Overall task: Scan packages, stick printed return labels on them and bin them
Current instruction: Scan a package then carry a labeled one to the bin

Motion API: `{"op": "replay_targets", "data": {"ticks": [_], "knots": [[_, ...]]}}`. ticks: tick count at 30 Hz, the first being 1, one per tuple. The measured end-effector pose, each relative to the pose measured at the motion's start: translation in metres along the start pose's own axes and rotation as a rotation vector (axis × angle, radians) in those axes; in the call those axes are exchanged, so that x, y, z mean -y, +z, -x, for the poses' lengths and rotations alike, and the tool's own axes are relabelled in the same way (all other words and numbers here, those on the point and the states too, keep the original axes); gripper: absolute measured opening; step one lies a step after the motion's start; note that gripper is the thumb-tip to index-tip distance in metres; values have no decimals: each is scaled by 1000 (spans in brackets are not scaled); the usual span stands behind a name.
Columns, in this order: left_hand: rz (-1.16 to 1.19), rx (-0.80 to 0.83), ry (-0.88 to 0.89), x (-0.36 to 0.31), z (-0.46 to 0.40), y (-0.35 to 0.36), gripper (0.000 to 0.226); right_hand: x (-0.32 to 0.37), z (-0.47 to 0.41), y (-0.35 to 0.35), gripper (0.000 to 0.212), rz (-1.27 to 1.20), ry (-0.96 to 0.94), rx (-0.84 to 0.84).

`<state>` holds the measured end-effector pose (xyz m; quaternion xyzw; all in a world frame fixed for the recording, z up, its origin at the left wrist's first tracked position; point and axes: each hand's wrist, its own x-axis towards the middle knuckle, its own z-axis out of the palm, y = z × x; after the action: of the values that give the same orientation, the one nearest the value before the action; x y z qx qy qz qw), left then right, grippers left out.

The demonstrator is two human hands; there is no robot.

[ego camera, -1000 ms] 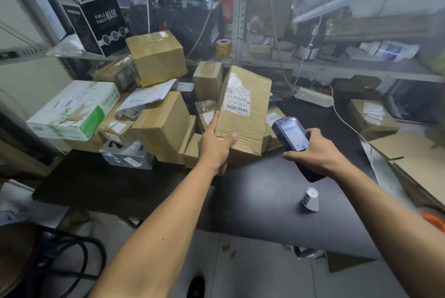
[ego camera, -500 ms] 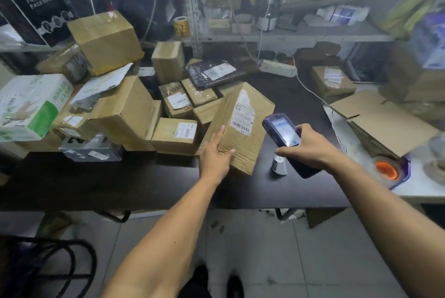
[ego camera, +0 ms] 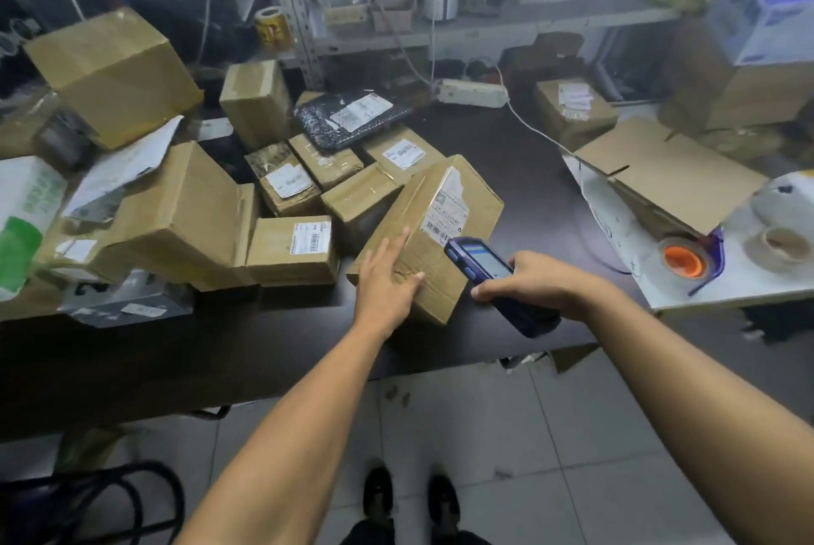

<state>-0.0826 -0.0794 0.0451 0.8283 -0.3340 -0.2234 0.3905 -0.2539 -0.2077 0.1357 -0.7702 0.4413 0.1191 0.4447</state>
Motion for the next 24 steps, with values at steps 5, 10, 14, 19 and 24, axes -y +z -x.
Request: {"op": "replay_targets", "data": {"ticks": [5, 10, 14, 19, 24], "knots": [[-36, 12, 20, -2, 0, 2, 75, -9, -1, -5, 41, -106, 82, 71], [-45, -10, 41, 3, -2, 3, 76, -17, -2, -10, 67, -261, 108, 126], [-52, -13, 53, 3, -1, 7, 75, -17, -1, -14, 60, -333, 107, 199], [-62, -28, 52, 3, 3, 10, 74, -17, 3, -19, 54, -340, 120, 222], [6, -90, 27, 4, 14, 11, 73, -16, 7, -20, 51, -349, 132, 208]]}}
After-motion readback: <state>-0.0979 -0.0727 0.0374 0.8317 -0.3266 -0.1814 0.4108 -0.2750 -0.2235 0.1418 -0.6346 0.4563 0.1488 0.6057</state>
